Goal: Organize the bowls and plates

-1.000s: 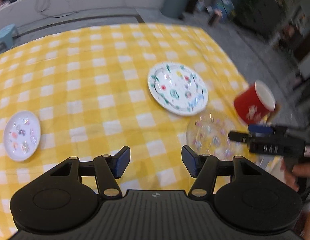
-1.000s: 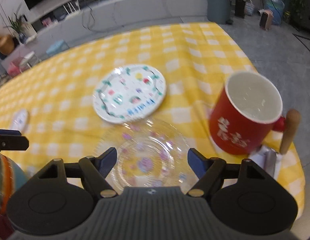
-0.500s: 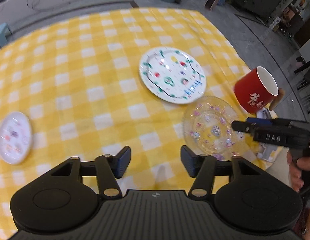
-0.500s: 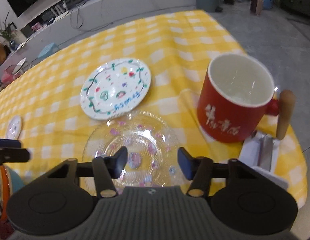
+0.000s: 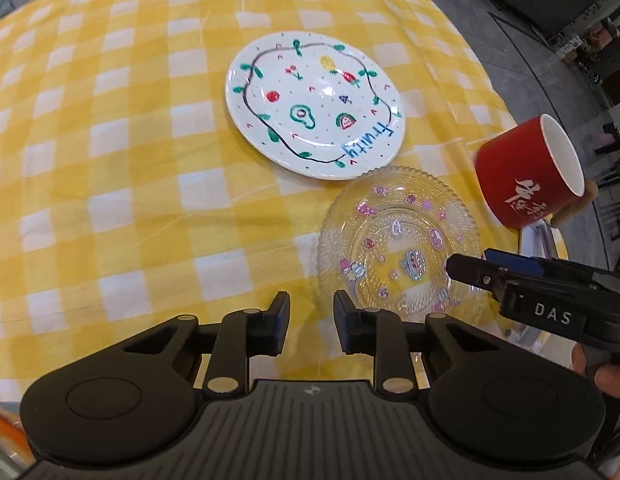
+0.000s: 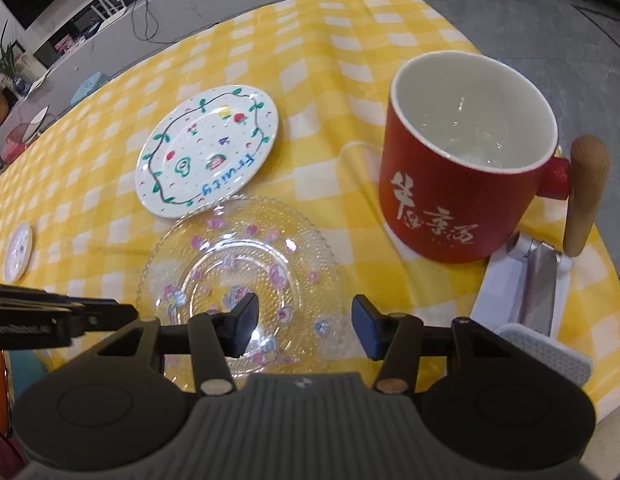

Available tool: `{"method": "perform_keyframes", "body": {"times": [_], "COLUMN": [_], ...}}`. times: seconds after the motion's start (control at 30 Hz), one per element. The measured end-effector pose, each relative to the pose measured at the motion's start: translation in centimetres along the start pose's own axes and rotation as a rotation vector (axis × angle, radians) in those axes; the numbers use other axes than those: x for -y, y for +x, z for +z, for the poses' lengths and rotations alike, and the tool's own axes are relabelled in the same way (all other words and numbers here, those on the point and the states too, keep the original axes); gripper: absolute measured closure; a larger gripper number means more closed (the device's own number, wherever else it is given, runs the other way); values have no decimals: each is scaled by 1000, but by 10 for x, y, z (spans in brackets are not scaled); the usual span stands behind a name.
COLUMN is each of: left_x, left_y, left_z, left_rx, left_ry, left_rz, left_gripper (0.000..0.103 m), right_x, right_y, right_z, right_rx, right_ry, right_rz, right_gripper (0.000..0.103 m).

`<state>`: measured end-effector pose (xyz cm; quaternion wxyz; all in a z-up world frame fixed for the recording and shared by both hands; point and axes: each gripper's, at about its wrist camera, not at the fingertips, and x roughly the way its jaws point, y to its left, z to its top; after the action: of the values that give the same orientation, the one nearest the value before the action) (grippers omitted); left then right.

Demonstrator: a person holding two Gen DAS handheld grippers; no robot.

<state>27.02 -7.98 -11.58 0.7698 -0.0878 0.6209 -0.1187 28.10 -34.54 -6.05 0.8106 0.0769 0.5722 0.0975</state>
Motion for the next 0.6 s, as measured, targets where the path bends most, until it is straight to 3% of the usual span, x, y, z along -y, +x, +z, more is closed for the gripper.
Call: {"method": "perform_keyframes", "body": {"times": [0.07, 0.2, 0.3, 0.43, 0.6], "left_x": [-1, 1, 1, 2, 5], "left_y": [7, 10, 11, 11, 8], "left_z": [1, 4, 4, 3, 0], "left_rx": [-7, -2, 2, 2, -7], "left_ry": [-26, -29, -71, -75, -68], "left_rz": [-25, -52, -59, -51, -31], "left_gripper": [72, 86, 87, 87, 87], "right_x": [0, 0, 1, 4, 8], "right_y": [4, 8, 8, 7, 6], "right_z": [1, 2, 3, 2, 1], "right_rx": [-5, 1, 13, 21, 22], "right_ry": [4, 4, 15, 26, 63], "right_rz": [5, 23, 25, -15, 4], "right_gripper": [51, 57, 60, 81, 85]}}
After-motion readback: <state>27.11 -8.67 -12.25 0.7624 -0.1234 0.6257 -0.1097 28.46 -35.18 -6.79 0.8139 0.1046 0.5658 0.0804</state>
